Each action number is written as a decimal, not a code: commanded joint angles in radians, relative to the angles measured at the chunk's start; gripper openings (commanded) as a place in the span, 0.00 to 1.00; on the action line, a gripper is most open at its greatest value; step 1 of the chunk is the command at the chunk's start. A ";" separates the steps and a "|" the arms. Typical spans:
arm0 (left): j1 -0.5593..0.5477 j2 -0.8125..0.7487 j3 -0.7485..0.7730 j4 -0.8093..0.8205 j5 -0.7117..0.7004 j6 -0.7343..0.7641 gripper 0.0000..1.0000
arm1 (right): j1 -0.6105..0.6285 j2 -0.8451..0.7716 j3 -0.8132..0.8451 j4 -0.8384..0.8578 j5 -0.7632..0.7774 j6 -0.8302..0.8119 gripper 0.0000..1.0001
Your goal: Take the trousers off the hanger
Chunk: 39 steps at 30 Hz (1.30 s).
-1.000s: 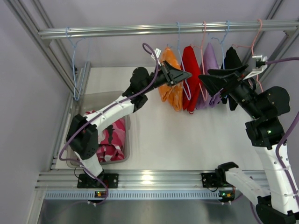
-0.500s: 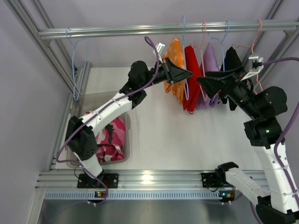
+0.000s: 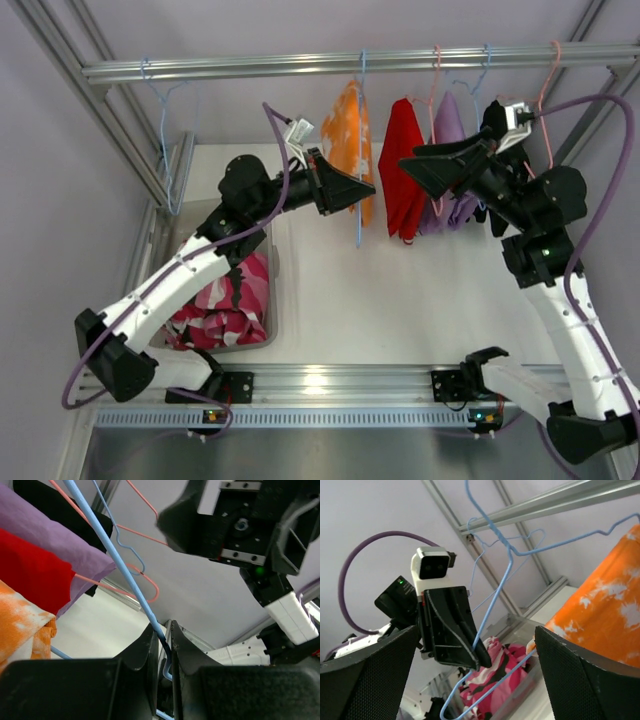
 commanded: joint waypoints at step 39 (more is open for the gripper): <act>-0.025 -0.296 -0.166 -0.018 -0.030 0.304 0.00 | 0.320 0.375 0.150 0.570 -0.160 0.344 0.23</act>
